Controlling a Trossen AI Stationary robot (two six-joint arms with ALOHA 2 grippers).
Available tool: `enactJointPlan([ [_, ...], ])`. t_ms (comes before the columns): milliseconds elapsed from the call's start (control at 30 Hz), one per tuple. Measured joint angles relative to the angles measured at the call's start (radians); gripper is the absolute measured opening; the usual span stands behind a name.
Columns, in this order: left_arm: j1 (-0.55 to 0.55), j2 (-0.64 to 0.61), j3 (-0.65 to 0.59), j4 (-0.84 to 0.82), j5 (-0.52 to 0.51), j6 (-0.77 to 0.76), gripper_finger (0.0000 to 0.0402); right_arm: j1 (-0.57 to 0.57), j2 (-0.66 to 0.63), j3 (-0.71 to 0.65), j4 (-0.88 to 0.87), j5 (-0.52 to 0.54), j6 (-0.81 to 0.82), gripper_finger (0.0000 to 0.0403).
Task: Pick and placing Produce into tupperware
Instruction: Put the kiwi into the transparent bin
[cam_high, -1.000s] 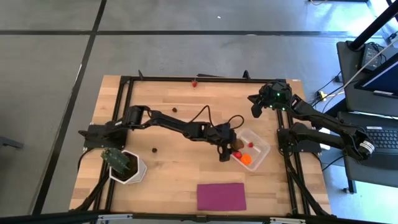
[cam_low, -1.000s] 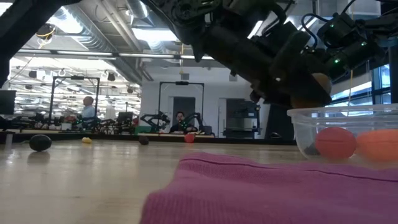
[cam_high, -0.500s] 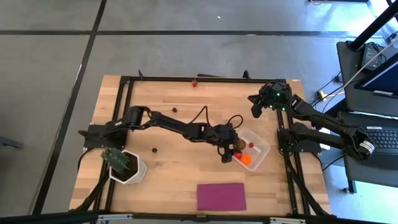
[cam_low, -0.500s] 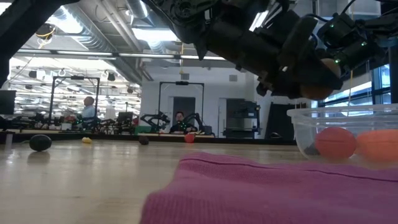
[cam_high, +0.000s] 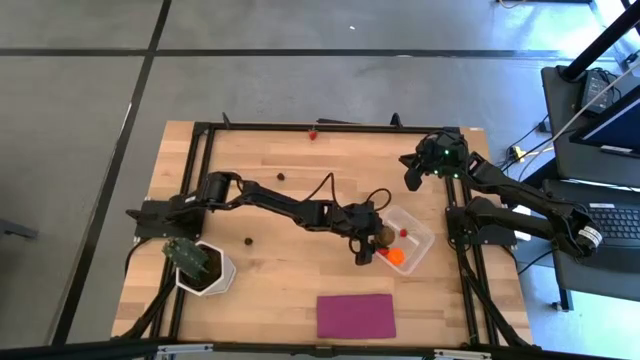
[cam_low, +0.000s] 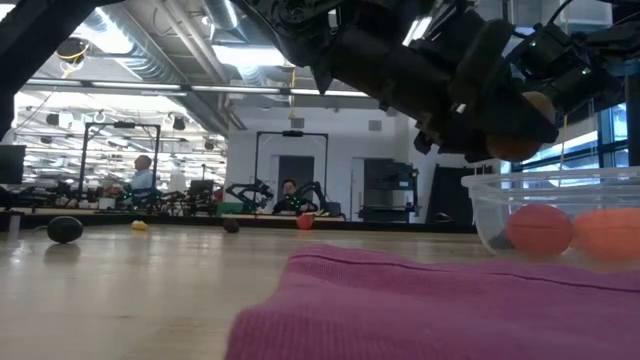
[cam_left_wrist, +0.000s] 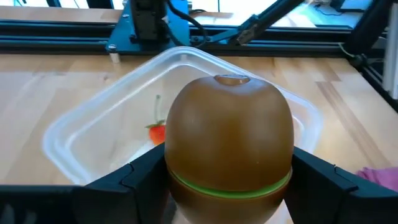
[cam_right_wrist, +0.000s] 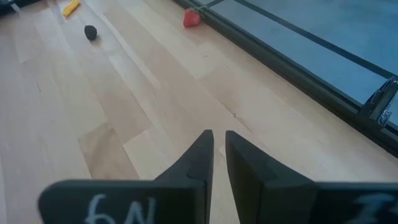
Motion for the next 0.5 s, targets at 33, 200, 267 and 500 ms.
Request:
enactJointPlan([
  [33, -0.003, 0.0, 0.0, -0.001, -0.001, 0.0, 0.0254, 0.0, 0.0, 0.0, 0.0, 0.0, 0.0, 0.0046],
  [200, -0.016, 0.0, 0.0, -0.002, -0.033, 0.008, 0.0257, 0.0, 0.0, 0.0, 0.0, 0.0, 0.0, 0.0046],
  [267, -0.013, 0.0, 0.0, -0.002, -0.043, 0.008, 0.0255, 0.0, 0.0, 0.0, 0.0, 0.0, 0.0, 0.0046],
  [500, 0.002, 0.0, 0.0, -0.002, -0.033, 0.001, 0.0257, 0.0, 0.0, 0.0, 0.0, 0.0, 0.002, 0.0046],
])
